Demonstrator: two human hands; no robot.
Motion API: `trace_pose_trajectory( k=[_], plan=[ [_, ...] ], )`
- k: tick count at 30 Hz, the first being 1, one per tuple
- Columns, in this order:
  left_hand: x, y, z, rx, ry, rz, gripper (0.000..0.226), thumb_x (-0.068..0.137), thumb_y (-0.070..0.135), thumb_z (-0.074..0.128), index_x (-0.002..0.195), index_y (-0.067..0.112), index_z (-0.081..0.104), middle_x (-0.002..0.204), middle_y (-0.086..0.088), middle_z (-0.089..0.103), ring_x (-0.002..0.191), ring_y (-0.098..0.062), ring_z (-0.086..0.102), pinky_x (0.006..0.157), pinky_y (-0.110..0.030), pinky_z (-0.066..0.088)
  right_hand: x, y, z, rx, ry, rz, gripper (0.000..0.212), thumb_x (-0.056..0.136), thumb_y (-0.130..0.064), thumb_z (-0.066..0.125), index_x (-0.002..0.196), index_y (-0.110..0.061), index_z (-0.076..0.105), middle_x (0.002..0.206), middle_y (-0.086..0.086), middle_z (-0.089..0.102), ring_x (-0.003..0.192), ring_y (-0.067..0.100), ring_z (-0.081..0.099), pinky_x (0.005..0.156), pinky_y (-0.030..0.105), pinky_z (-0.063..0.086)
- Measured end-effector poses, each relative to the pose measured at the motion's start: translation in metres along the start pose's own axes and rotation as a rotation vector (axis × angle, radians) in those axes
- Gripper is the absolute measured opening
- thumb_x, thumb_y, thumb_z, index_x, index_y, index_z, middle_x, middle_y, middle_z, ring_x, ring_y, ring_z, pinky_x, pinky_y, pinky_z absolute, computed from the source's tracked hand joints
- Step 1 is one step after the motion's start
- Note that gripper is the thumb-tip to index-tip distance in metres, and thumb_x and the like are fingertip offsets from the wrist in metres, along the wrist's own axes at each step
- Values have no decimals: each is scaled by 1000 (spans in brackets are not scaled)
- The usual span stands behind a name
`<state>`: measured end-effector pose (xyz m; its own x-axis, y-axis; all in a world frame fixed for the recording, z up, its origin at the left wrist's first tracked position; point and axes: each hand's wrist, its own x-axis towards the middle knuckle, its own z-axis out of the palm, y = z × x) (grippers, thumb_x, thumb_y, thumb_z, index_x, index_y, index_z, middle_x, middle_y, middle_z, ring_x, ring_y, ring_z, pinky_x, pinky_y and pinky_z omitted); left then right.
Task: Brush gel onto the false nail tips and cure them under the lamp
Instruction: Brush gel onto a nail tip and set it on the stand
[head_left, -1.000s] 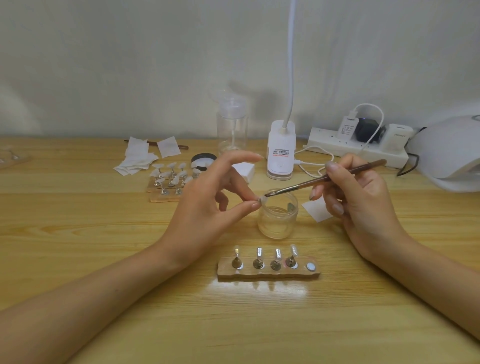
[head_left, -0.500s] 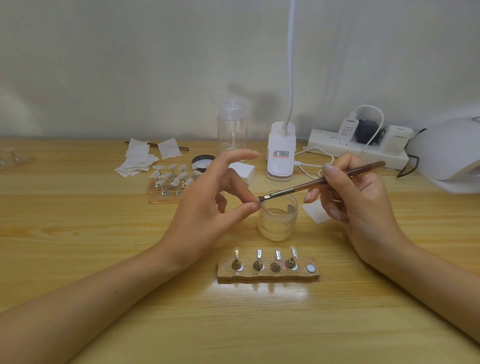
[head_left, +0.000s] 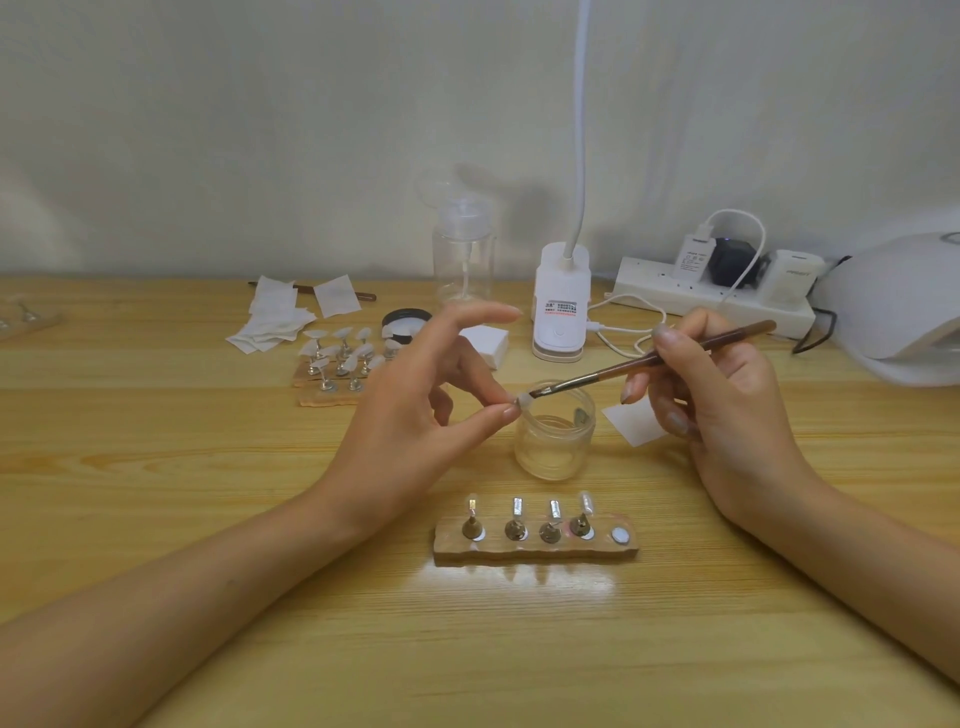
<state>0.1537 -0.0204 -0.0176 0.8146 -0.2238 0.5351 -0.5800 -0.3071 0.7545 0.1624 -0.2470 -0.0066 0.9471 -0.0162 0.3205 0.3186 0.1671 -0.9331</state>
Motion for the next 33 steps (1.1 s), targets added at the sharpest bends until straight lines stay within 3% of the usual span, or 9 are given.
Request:
trace_pose_trajectory(
  k=[4, 9, 16, 22, 26, 33],
  plan=[
    [0, 0, -1, -24, -6, -8, 56, 85, 14, 76, 133, 34, 53, 82, 7, 70, 86, -16, 69, 61, -42, 49, -1, 1, 1, 5, -75, -42, 26, 92, -31, 61, 75, -19, 46, 65, 11, 68, 39, 11, 35, 40, 15, 30],
    [0, -2, -2, -50, -25, -25, 56, 85, 13, 78, 133, 31, 54, 81, 7, 70, 83, -13, 69, 62, -36, 51, 0, 1, -1, -19, 10, 4, 22, 91, -27, 58, 78, -15, 45, 59, 8, 65, 39, 10, 32, 40, 16, 27],
    [1, -3, -2, -121, -44, -68, 58, 83, 11, 81, 131, 30, 56, 81, 2, 70, 86, -19, 73, 63, -40, 51, -2, -1, 2, -20, -51, -7, 25, 88, -32, 60, 77, -15, 45, 62, 9, 67, 40, 10, 34, 39, 16, 28],
    [0, -2, -2, -147, -50, -83, 59, 81, 11, 82, 131, 29, 57, 79, 3, 70, 84, -18, 73, 64, -31, 53, 0, -2, 0, 18, -14, -8, 23, 88, -31, 57, 76, -17, 44, 62, 7, 66, 39, 9, 33, 40, 16, 27],
    [0, -1, -2, -163, -56, -81, 60, 77, 24, 80, 131, 29, 56, 79, 3, 70, 82, -17, 73, 64, -28, 56, -2, -2, 2, -1, -75, -11, 24, 88, -33, 60, 77, -17, 46, 64, 10, 68, 40, 9, 35, 40, 15, 29],
    [1, -4, -2, -197, -64, -81, 61, 76, 24, 82, 131, 29, 57, 79, 2, 70, 81, -17, 73, 65, -24, 55, 0, 2, -3, -10, 23, 6, 26, 99, -16, 52, 74, -17, 45, 59, 9, 64, 37, 10, 31, 39, 16, 27]
  ],
)
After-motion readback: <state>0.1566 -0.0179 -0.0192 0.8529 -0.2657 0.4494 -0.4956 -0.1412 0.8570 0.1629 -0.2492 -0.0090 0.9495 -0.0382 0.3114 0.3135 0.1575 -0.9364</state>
